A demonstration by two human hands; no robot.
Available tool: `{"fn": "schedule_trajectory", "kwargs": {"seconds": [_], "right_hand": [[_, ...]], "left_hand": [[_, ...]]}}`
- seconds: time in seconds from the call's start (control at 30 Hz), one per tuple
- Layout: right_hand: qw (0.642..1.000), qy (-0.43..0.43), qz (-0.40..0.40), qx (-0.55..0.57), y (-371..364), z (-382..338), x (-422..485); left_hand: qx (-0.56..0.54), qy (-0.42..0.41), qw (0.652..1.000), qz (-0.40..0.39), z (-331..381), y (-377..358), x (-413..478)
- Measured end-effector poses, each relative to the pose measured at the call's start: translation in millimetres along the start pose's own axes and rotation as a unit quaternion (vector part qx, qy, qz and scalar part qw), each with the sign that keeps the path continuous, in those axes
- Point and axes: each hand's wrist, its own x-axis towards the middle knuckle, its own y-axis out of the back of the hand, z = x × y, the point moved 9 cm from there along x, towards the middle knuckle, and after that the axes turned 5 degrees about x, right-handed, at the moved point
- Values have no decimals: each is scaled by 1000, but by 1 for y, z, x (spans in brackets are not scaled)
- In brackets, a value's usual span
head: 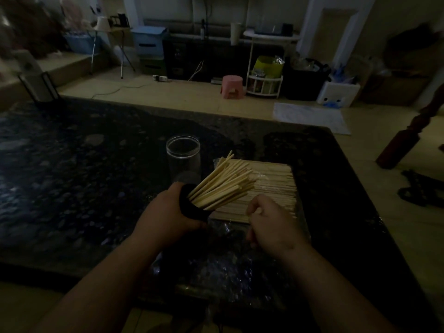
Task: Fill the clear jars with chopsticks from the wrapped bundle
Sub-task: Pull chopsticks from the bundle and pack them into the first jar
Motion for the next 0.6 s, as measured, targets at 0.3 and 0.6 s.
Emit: {"fn": "schedule_trajectory", "kwargs": {"seconds": [0.3, 0.6], "right_hand": [[977, 31, -103, -183, -26, 6, -1], [973, 28, -81, -213, -33, 26, 6]], "left_hand": [[-6, 6, 1000, -5, -1, 0, 0], [-10, 8, 1000, 12, -1, 2, -2]]}}
